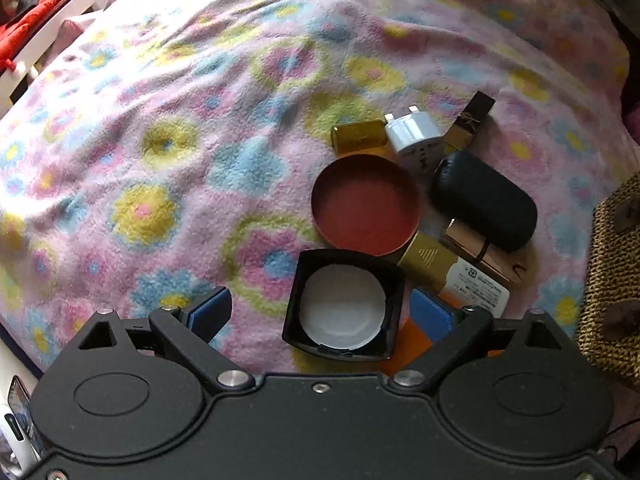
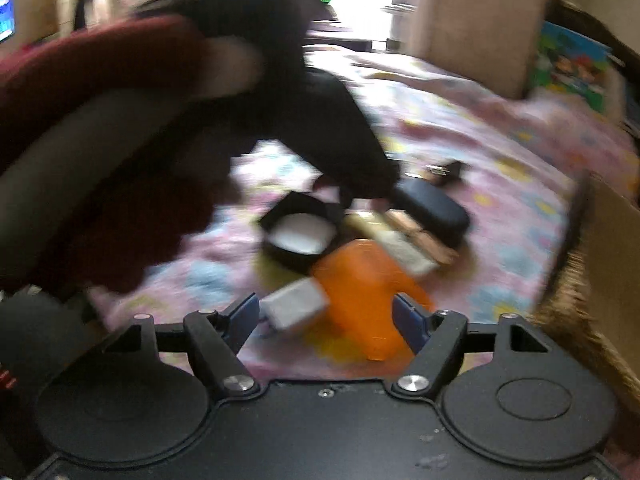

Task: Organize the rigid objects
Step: 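Lower the right tool onto the white plug adapter while the left tool approaches the black compact, then lift the white adapter with the right tool while the left tool grasps the black square compact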

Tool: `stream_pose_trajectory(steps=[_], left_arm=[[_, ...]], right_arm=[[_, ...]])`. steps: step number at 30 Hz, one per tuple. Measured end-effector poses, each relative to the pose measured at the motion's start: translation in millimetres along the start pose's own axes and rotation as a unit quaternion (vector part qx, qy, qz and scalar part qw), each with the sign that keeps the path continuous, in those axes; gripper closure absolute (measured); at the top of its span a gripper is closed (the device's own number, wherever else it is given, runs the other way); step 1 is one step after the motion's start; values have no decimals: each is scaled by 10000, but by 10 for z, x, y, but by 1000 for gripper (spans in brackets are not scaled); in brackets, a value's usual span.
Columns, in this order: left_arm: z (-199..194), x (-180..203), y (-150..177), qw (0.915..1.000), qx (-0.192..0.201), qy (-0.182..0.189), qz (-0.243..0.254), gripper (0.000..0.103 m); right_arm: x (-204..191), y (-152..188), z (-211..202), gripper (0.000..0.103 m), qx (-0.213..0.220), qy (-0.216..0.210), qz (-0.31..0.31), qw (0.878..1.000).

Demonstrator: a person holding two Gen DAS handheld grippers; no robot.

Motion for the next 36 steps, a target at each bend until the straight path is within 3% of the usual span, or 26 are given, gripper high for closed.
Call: stream_pose_trajectory(steps=[2, 4, 8, 15, 20, 25, 26, 36], left_arm=[[-5, -28, 1, 10000, -22, 0, -62, 10], [-9, -56, 9, 9999, -38, 25, -125, 10], [3, -111, 17, 9997, -80, 53, -239, 10], [62, -144, 8, 9993, -174, 68, -329, 10], [102, -126, 11, 9995, -225, -18, -233, 10], [169, -100, 18, 9994, -314, -141, -98, 10], [185, -88, 23, 9993, -333, -141, -79, 10], [162, 33, 2, 9997, -224, -42, 121, 10]], right_arm=[[-89, 15, 88, 49, -82, -226, -164, 9996], [-126, 33, 203, 53, -290, -396, -174, 9986], [-74, 55, 431, 52, -470, -69, -175, 9987], [-16, 20, 549, 50, -352, -67, -101, 9993], [-71, 28, 555, 39, -239, -14, -373, 9990], [-59, 19, 620, 41, -191, -109, -516, 9984], [-66, 24, 601, 46, -174, -134, -536, 9983], [52, 32, 476, 46, -196, -122, -216, 9995]])
Point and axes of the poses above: each gripper's, at about its wrist camera, not at the fingertips, and z roughly the way its jaws point, x to its right, y to its underside, the point moved 5 cm from there along z, roughly the way its jaws point, and after that the axes turned 1 degree about -x, right-handed, at the moved point
